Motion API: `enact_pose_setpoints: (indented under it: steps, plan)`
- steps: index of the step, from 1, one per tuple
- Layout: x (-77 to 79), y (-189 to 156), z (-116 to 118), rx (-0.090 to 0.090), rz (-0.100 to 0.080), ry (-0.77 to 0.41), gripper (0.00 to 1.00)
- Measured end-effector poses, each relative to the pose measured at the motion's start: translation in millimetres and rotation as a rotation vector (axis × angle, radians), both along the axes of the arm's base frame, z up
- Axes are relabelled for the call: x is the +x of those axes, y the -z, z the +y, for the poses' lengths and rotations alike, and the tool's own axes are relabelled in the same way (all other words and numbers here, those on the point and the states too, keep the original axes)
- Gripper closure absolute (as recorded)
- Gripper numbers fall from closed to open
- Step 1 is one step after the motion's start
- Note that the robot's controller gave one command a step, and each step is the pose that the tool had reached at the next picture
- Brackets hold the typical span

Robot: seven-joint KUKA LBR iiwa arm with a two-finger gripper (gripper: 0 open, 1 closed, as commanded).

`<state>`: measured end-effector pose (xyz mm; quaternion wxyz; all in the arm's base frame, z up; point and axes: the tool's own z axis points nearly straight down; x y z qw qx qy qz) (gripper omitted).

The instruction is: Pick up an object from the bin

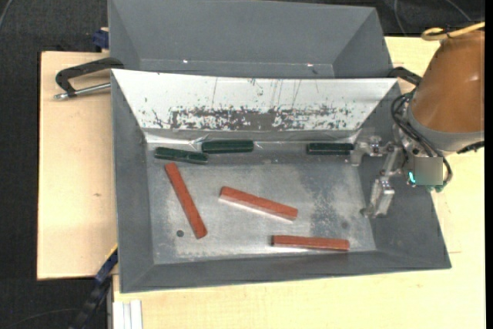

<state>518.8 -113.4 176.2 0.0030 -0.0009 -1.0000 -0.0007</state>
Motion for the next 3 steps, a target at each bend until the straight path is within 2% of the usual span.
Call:
enact_pose_setpoints:
  steps: [1, 2, 3]
  plan:
    - [-20.8, 46, 89, 0.004, -0.001, -0.024, 0.00]
    - [-5.3, 108, 139, 0.001, -0.002, 0.092, 0.00]
    - [-4.5, 103, 136, 0.000, -0.004, 0.094, 1.00]
